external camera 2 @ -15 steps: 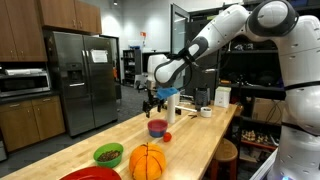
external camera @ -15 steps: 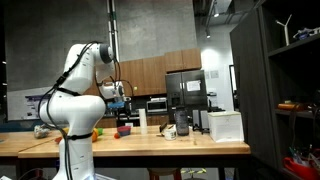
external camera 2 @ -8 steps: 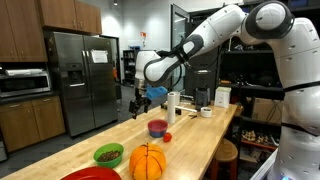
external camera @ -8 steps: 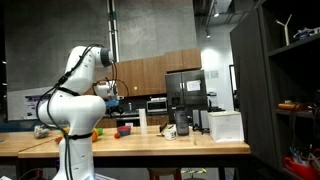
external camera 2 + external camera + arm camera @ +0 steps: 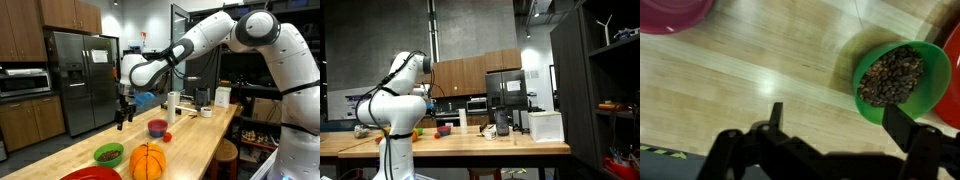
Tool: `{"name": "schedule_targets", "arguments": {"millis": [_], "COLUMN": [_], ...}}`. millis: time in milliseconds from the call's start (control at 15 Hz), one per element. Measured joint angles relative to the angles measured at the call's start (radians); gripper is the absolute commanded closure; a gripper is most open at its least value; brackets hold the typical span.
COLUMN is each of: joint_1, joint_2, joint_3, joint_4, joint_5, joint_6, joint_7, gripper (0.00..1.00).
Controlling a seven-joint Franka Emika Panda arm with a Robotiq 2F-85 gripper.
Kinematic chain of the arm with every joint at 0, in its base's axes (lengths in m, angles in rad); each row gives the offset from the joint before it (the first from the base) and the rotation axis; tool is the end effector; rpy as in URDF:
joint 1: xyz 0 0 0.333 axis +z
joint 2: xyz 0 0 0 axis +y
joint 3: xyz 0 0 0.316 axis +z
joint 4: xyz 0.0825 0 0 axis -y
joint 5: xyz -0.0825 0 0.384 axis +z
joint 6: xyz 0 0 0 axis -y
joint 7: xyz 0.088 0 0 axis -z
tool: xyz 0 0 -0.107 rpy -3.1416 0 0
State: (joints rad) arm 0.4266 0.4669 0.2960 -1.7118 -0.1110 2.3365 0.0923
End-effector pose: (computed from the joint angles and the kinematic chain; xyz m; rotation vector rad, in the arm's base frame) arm 0.5271 0.4326 0.3464 -2.8611 -0.9774 -0.2254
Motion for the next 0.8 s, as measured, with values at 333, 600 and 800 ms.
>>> {"name": "schedule_targets", "arguments": {"millis": [333, 600, 800], "joint_1": [0.026, 0.052, 0.052], "joint_2": [0.089, 0.15, 0.191], "joint_3": [0.042, 0.059, 0.079], "joint_4": [0.101, 0.18, 0.23], "joint_5": [0.043, 0.043, 0.043], "joint_6": [-0.056, -0.103, -0.116], "joint_7": [-0.105, -0.223, -0.385], "gripper": [0.0, 0.0, 0.0]}}
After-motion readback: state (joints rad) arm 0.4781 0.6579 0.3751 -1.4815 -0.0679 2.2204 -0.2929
